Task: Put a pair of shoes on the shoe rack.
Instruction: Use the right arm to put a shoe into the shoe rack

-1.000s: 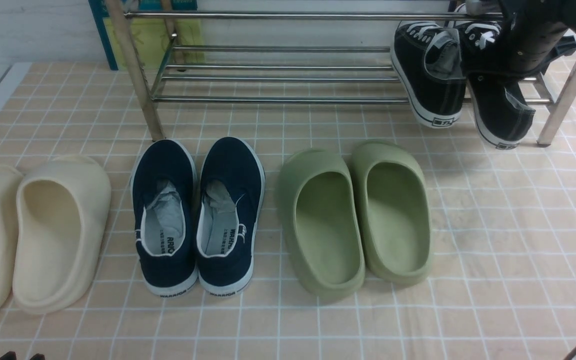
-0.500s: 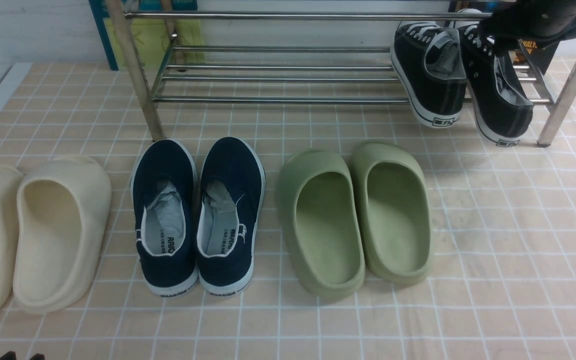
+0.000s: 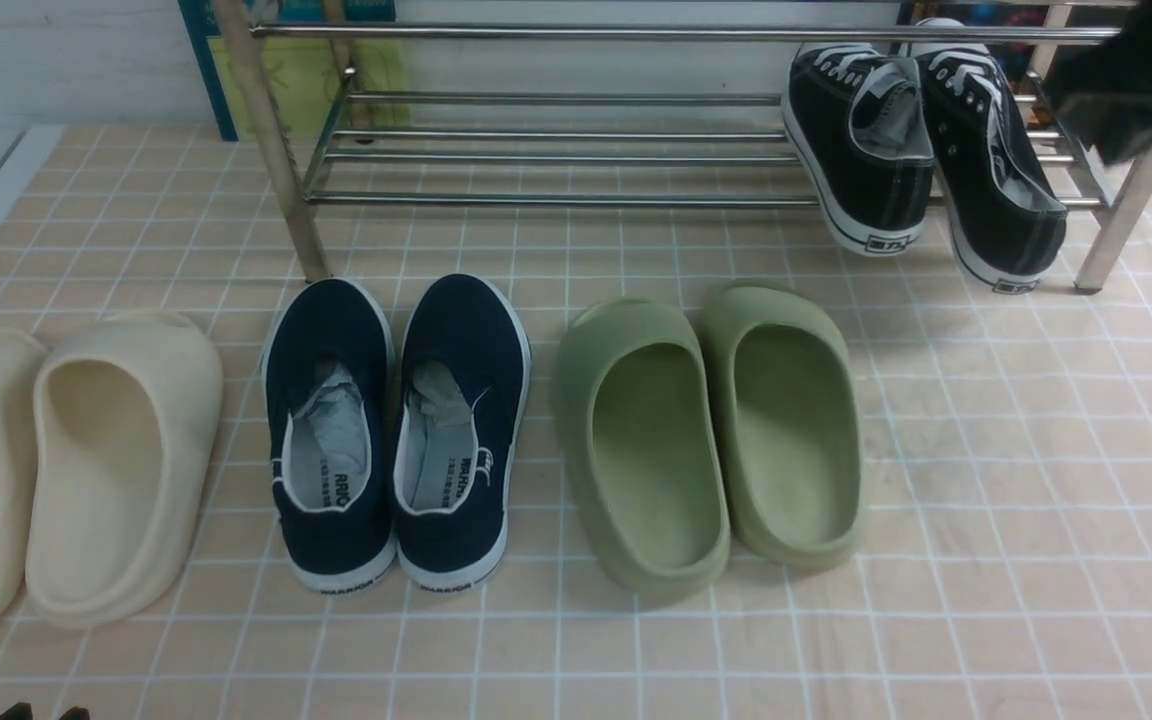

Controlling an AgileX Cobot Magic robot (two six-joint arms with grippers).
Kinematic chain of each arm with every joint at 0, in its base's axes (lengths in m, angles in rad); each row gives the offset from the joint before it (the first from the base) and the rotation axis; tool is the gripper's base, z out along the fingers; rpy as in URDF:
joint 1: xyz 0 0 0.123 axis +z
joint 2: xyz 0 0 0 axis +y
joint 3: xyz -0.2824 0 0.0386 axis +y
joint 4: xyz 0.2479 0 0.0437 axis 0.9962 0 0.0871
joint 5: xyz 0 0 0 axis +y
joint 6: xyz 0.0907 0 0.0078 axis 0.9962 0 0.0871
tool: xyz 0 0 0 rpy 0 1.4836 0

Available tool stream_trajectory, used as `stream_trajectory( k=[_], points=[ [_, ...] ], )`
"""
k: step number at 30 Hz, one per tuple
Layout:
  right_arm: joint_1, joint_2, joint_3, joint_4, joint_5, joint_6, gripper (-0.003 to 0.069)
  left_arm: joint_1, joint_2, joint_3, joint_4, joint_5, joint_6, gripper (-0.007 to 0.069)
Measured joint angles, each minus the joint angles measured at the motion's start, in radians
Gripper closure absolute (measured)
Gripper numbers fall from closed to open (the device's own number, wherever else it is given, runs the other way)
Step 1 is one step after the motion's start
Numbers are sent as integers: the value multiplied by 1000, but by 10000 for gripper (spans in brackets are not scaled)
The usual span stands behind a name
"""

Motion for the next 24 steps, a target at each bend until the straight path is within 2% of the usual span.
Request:
stream_trajectory(
  k=[5, 8, 15, 24],
  points=[
    [-14, 8, 194, 6, -12, -2, 678, 0, 0, 0, 0, 0, 0, 389],
    [-14, 10, 243, 12, -101, -2, 678, 0, 0, 0, 0, 0, 0, 389],
    [-14, 31, 254, 104, -411, -1, 678, 0, 0, 0, 0, 0, 0, 386],
    [-14, 27, 249, 180, -522, 0, 676, 0, 0, 0, 0, 0, 0, 387]
  ],
)
